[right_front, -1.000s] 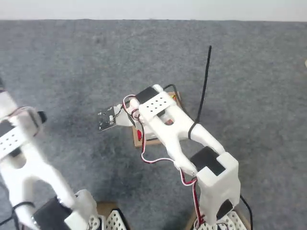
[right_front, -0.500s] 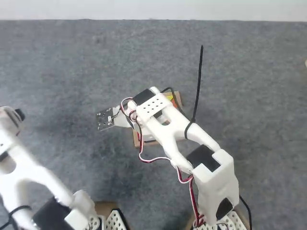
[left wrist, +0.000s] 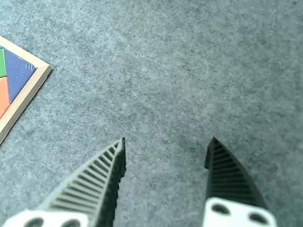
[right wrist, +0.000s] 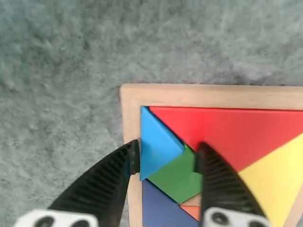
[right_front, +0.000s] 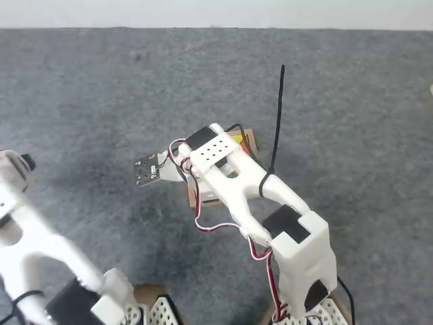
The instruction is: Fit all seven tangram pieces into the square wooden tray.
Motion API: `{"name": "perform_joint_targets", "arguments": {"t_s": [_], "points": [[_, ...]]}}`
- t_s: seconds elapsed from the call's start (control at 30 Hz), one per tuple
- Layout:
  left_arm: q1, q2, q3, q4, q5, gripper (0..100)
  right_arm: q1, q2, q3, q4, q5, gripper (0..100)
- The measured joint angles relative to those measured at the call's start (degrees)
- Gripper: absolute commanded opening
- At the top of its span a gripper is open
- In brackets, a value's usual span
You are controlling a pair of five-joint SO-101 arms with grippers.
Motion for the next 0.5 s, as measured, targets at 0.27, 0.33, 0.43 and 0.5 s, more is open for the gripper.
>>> {"name": "perform_joint_targets", "arguments": {"t_s": [0.27, 0.33, 0.43, 0.5], "points": [[0.00, 0.00, 0.00, 0.00, 0.00, 27, 0.00, 0.18, -0.53, 0.53, -0.62, 28.1], [0.00, 0.00, 0.00, 0.00, 0.00, 27, 0.09, 0.18, -2.37, 1.76, -2.81, 28.1], [0.00, 0.00, 0.00, 0.18, 0.00, 27, 0.44, 0.18, -6.68, 4.84, -6.95, 28.1], [0.00, 0.00, -0.09, 1.05, 0.00, 27, 1.23, 0.00, -8.97, 7.47, -10.20, 28.1]]}}
